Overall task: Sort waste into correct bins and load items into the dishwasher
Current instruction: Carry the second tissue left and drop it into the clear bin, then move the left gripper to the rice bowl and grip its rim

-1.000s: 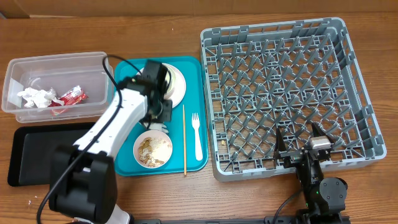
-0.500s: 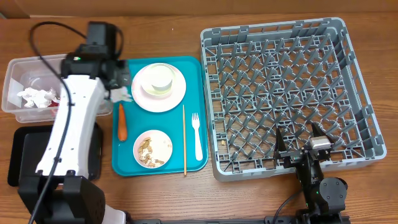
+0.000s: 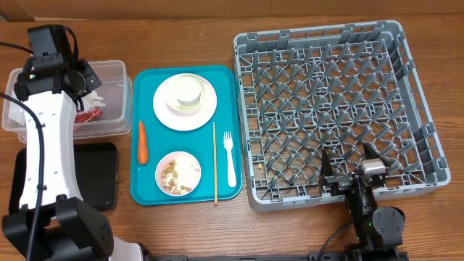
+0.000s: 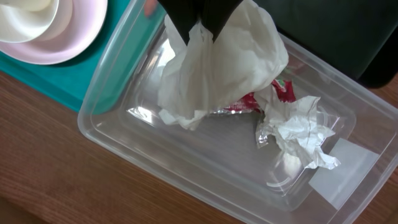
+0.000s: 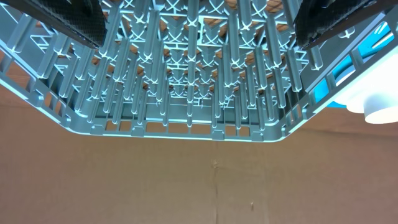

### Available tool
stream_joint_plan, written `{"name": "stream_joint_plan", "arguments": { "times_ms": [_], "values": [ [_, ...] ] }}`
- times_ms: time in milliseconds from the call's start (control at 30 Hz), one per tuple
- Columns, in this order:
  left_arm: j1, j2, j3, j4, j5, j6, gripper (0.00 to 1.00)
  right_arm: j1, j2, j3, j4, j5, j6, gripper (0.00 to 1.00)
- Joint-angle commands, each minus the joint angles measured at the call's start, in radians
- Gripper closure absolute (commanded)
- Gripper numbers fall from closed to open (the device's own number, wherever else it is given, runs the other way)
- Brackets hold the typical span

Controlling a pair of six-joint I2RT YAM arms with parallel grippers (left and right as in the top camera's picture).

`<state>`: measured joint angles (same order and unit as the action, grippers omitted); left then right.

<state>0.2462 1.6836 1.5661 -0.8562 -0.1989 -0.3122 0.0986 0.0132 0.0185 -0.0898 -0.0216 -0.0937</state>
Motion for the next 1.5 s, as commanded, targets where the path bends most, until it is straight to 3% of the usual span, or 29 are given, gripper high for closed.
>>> {"name": "stream_joint_plan", "arguments": {
  "times_ms": [0, 200, 267, 300, 367, 400, 433, 600, 733, 900, 967, 1133, 1267, 1400, 1467],
  "values": [
    [0.002, 0.049, 0.018, 0.014, 0.001, -0.018, 0.96, -0.005, -0.006, -0.011, 0.006, 0.001, -0.005, 0.0],
    [0.002, 0.151, 0.018, 0.024, 0.01, -0.018, 0.95, -0.005, -0.006, -0.011, 0.006, 0.001, -0.005, 0.0],
    [0.002, 0.169, 0.018, 0.024, 0.01, -0.017, 0.89, -0.005, -0.006, -0.011, 0.006, 0.001, -0.005, 0.0],
    [0.002, 0.172, 0.018, 0.024, 0.01, -0.017, 0.82, -0.005, -0.006, -0.011, 0.006, 0.001, -0.005, 0.0],
    [0.002, 0.173, 0.018, 0.027, 0.015, -0.017, 0.35, -0.005, -0.006, -0.011, 0.006, 0.001, -0.005, 0.0],
    [0.002, 0.172, 0.019, 0.031, 0.016, -0.017, 0.2, -0.005, -0.006, -0.011, 0.006, 0.001, -0.005, 0.0],
    [0.002, 0.17, 0.02, 0.034, 0.016, -0.017, 0.16, -0.005, -0.006, -0.011, 0.006, 0.001, -0.005, 0.0],
    [0.002, 0.134, 0.032, 0.027, 0.059, -0.017, 0.15, -0.005, -0.006, -0.011, 0.006, 0.001, -0.005, 0.0],
    [0.002, 0.056, 0.04, -0.033, 0.249, -0.017, 0.11, -0.005, -0.006, -0.011, 0.006, 0.001, -0.005, 0.0],
    [0.001, -0.019, 0.04, -0.227, 0.481, -0.016, 0.0, -0.005, -0.006, -0.011, 0.006, 0.001, -0.005, 0.0],
    [-0.006, -0.024, 0.04, -0.334, 0.547, 0.018, 0.02, -0.005, -0.006, -0.011, 0.006, 0.001, -0.005, 0.0],
    [-0.069, -0.023, 0.024, -0.456, 0.558, 0.128, 0.19, -0.005, -0.006, -0.011, 0.006, 0.001, -0.005, 0.0],
    [-0.159, -0.023, -0.018, -0.505, 0.555, 0.183, 0.33, -0.005, -0.006, -0.011, 0.006, 0.001, -0.005, 0.0],
    [-0.272, -0.023, -0.076, -0.51, 0.555, 0.185, 0.54, -0.005, -0.006, -0.011, 0.006, 0.001, -0.005, 0.0],
    [-0.33, -0.023, -0.103, -0.499, 0.555, 0.182, 0.57, -0.005, -0.006, -0.011, 0.006, 0.001, -0.005, 0.0]
  ]
}}
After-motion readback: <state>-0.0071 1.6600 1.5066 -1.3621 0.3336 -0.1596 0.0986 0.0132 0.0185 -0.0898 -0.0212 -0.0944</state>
